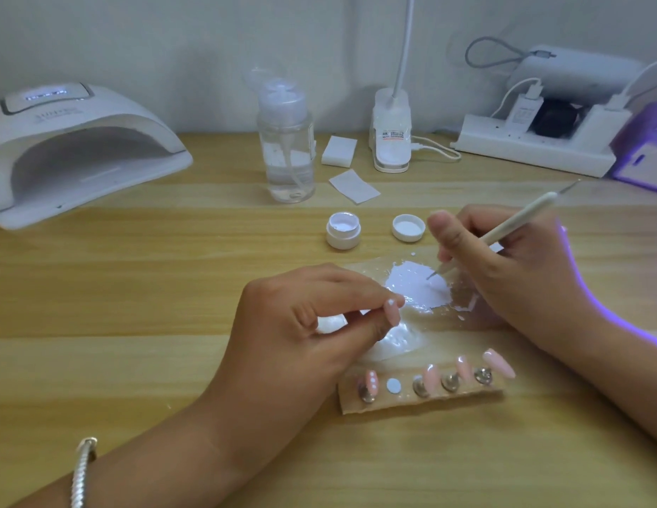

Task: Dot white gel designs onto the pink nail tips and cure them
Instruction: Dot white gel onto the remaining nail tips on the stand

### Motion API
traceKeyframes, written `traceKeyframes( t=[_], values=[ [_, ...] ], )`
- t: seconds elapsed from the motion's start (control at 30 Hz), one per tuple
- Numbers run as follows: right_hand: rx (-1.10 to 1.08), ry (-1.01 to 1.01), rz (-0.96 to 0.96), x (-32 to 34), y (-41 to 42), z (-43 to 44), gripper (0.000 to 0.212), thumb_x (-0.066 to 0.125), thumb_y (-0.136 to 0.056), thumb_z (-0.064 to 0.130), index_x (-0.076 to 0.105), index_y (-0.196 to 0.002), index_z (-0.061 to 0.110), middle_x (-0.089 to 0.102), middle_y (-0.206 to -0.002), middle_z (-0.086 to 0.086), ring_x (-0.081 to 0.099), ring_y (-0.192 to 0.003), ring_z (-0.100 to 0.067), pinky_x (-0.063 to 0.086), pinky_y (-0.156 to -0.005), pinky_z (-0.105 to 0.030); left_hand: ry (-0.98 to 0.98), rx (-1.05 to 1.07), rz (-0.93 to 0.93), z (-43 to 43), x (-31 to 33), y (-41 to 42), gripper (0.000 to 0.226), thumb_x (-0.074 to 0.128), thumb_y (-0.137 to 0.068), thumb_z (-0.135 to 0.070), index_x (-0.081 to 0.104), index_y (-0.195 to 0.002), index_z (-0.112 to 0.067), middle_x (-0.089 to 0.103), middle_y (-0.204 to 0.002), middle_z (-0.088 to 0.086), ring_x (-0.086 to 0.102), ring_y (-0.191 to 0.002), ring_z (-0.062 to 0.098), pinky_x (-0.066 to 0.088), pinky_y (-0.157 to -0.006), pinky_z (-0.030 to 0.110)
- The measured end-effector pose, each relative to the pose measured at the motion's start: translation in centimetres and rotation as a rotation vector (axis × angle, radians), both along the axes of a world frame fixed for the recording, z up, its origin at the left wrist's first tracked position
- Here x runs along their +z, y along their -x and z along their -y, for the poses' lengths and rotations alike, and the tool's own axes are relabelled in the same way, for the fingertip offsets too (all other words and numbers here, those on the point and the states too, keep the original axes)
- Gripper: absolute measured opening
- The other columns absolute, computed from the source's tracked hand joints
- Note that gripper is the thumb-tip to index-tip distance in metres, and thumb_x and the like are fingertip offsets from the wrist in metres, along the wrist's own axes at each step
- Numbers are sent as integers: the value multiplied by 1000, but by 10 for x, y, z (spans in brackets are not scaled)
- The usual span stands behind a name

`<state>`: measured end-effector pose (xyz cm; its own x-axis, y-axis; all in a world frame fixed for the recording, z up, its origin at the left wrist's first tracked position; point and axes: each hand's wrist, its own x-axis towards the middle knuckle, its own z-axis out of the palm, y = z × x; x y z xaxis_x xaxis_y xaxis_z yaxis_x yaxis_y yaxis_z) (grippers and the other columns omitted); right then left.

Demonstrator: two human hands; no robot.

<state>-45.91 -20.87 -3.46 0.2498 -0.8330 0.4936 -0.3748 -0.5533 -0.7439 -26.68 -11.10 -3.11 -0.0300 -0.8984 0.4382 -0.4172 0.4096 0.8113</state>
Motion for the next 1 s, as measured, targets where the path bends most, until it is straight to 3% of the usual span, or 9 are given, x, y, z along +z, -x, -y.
traceKeyframes(
  t=[0.3, 0.47, 0.8, 1.0],
  values=[
    [27, -102, 13, -2, 1, 3, 47, 66, -86, 49, 62, -59, 10, 56, -48, -4, 52, -39, -17, 39, -44, -18, -60, -55, -96, -1, 1, 3, 9, 78, -80, -12, 79, -72, -16, 74, -76, -2, 64, -65, 13, 40, -47, 3],
    [34, -117, 30, -1, 0, 2, 47, 67, -86, 46, 62, -60, 8, 55, -45, -3, 53, -36, -12, 39, -42, -15, -66, -65, -139, -2, 3, 4, 8, 75, -79, -18, 79, -72, -16, 74, -76, -3, 64, -63, 14, 40, -47, 2],
    [7, -109, -9, -4, 2, 6, 40, 65, -94, 31, 63, -59, 13, 52, -44, 15, 49, -42, -4, 37, -45, -11, -84, -72, -195, -3, 5, 6, 9, 73, -77, -21, 78, -69, -19, 74, -75, 1, 63, -62, 17, 40, -46, 2],
    [-3, -12, 112, 10, 0, -1, 35, 58, -96, 38, 70, -71, 17, 64, -58, 12, 60, -57, -4, 43, -59, -12, -81, -29, -159, -2, 2, 6, 11, 78, -78, -16, 78, -68, -20, 74, -73, 0, 61, -48, 17, 39, -45, 3]
  ],
)
